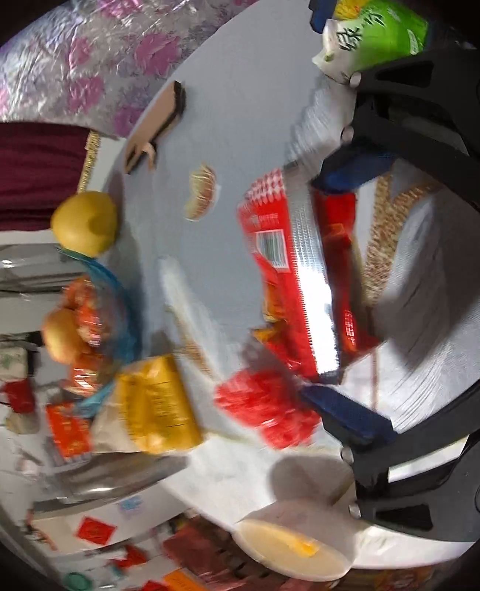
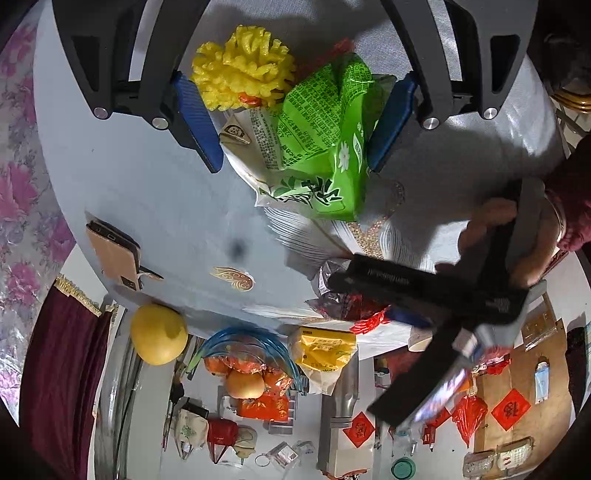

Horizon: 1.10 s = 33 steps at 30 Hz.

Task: Collect trash
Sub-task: 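Grasp the red chip bag with the left gripper while the right gripper holds the green bag, then carry both bags over the red wastebasket and open both grippers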

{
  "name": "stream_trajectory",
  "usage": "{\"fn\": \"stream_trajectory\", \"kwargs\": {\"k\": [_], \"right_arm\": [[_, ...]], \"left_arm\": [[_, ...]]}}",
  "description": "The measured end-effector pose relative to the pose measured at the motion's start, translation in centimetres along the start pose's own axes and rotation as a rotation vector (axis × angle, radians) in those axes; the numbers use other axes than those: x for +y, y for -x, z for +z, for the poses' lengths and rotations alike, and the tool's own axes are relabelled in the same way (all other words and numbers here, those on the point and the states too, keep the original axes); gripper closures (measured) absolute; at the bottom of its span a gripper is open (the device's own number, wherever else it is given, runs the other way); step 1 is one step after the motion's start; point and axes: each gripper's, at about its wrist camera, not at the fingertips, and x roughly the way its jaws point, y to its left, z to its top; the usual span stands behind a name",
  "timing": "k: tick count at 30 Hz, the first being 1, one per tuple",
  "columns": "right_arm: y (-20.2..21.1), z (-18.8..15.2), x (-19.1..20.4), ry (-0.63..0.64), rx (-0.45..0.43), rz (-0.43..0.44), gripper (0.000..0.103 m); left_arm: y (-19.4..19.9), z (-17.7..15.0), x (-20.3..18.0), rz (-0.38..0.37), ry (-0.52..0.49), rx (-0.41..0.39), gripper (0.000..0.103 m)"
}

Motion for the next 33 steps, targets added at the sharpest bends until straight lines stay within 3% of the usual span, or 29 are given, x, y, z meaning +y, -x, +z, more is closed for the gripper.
{"fn": "stream_trajectory", "kwargs": {"k": [1,4,9,15,24,33], "right_arm": [[0.0,0.0,0.0,0.000,0.000,-0.001,0.024],[0.1,0.0,0.1,0.007,-0.007,-0.014,0.024],[0.6,-0.2,0.4,0.011,-0.035,-0.063,0.030],[2.6,-0.6,1.4,0.039,-0.144,-0.122,0.034],[9.7,-1.2,2.2,-0.148,-0.331,0.027,0.035],[14.3,-5.6,-0.1,-0.407,-0.363,0.198,0.035]], "left_arm": [[0.6,-0.1,0.3,-0.017,0.003,-0.020,0.028],[1.6,-0.4,0.5,-0.072,0.022,-0.041,0.039],[5.7,-1.7,-0.6,-0.091,-0.011,-0.158,0.042],[9.3,-4.2,0.0,-0.130,0.020,-0.252,0.041],[11.4,-8.3,1.2,-0.125,0.053,-0.231,0.040],[15.3,-10.5,-0.4,-0.178,0.036,-0.269,0.040]]}}
